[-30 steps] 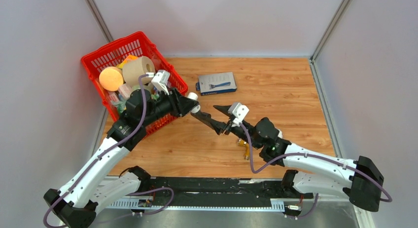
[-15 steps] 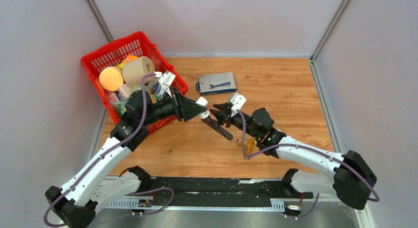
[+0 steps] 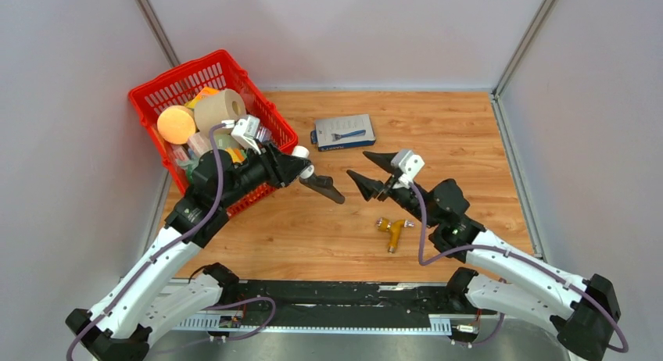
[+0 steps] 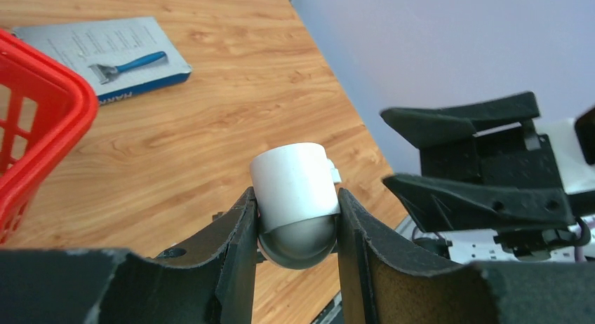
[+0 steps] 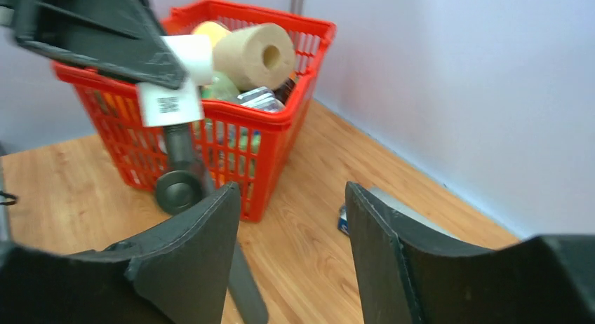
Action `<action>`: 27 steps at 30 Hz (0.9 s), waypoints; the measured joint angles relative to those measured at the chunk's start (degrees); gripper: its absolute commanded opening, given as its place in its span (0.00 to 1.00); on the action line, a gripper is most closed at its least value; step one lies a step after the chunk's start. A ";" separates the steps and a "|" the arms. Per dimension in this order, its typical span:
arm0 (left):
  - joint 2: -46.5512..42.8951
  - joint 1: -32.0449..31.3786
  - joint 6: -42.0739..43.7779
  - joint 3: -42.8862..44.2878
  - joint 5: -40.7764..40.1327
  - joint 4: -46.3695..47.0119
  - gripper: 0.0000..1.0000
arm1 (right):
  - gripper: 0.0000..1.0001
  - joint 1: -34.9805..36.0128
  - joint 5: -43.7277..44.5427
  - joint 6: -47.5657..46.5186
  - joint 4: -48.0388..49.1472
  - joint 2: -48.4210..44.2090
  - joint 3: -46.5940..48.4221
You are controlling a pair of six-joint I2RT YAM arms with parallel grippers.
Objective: Install the water faucets
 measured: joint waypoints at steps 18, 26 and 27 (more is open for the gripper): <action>-1.55 0.00 -2.38 -2.40 0.50 5.22 0.00 | 0.59 0.09 -21.62 7.98 12.96 9.53 -2.43; -1.46 0.15 -1.14 -2.64 6.40 8.13 0.00 | 0.21 -1.16 -25.99 12.90 18.21 13.97 -2.40; -1.46 0.24 -0.31 -2.62 7.26 8.37 0.00 | 0.17 -1.88 -27.41 13.90 18.51 14.12 -2.40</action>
